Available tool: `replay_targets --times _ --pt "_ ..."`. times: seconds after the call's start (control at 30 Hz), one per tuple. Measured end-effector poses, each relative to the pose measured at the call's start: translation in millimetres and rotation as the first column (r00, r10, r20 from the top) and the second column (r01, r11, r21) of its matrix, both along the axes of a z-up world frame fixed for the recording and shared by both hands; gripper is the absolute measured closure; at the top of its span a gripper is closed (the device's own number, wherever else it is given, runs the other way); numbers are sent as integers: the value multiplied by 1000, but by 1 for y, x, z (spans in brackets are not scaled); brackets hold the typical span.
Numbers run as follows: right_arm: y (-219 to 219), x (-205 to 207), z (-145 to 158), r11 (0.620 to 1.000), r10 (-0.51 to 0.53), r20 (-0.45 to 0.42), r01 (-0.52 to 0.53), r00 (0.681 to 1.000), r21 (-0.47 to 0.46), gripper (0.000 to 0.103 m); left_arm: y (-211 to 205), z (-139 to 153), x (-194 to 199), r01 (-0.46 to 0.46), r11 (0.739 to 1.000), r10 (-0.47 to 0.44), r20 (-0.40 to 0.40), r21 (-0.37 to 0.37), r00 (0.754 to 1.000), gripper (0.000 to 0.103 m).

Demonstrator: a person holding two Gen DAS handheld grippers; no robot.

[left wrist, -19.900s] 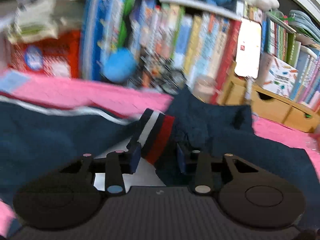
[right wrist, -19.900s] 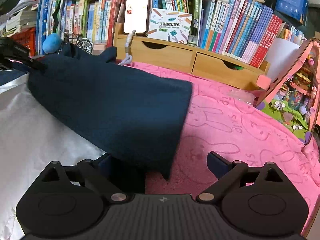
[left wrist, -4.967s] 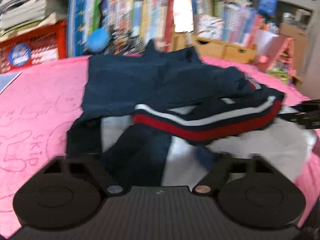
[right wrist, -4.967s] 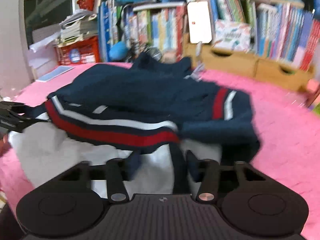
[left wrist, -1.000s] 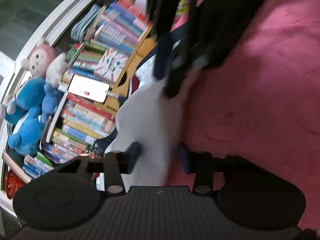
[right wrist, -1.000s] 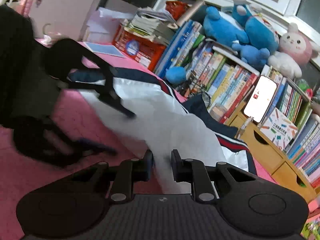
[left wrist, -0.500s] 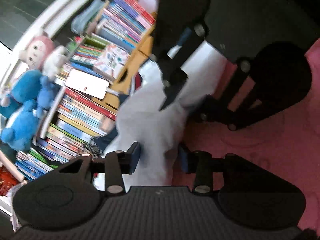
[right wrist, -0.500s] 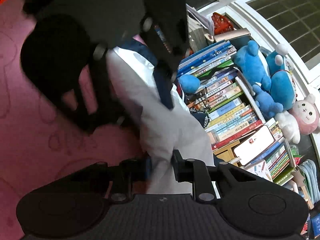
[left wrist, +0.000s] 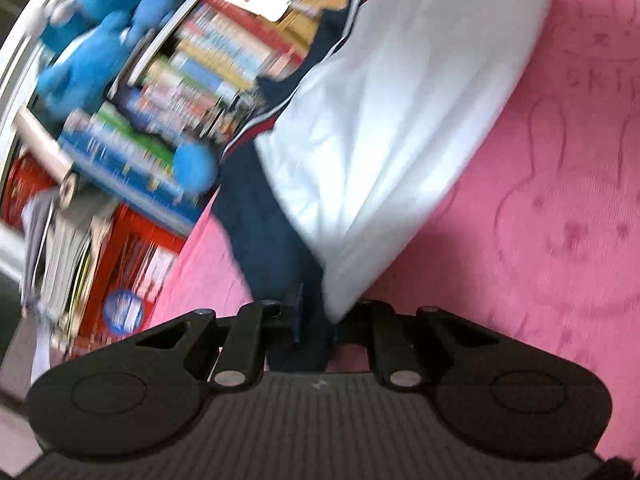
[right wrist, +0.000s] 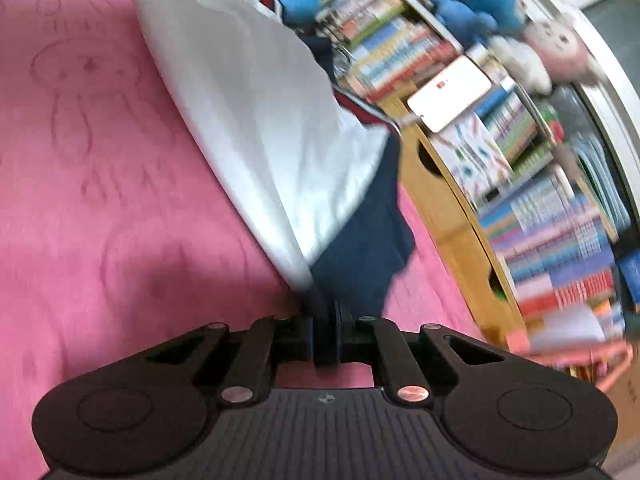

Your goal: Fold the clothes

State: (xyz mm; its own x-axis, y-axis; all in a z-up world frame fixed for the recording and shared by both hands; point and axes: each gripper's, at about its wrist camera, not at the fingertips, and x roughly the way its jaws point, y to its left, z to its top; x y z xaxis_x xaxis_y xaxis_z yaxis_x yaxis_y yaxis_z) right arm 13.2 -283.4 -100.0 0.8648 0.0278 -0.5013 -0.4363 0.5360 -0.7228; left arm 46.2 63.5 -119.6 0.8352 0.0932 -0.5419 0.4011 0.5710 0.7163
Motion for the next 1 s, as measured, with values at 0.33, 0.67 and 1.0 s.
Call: replay_targets --times 0.33,0.67,1.0 --pt "-82 -28 30 757 -364 -206 417 908 503 63 31 5 -32 -246 921 250 -26 -302 968 65" --pt "-28 -40 35 455 -206 -230 301 951 838 10 57 17 -55 -306 443 283 -193 -843 940 7" --pt "16 -24 55 596 -364 252 16 897 803 0 -2 29 -50 -49 597 365 216 -801 906 0"
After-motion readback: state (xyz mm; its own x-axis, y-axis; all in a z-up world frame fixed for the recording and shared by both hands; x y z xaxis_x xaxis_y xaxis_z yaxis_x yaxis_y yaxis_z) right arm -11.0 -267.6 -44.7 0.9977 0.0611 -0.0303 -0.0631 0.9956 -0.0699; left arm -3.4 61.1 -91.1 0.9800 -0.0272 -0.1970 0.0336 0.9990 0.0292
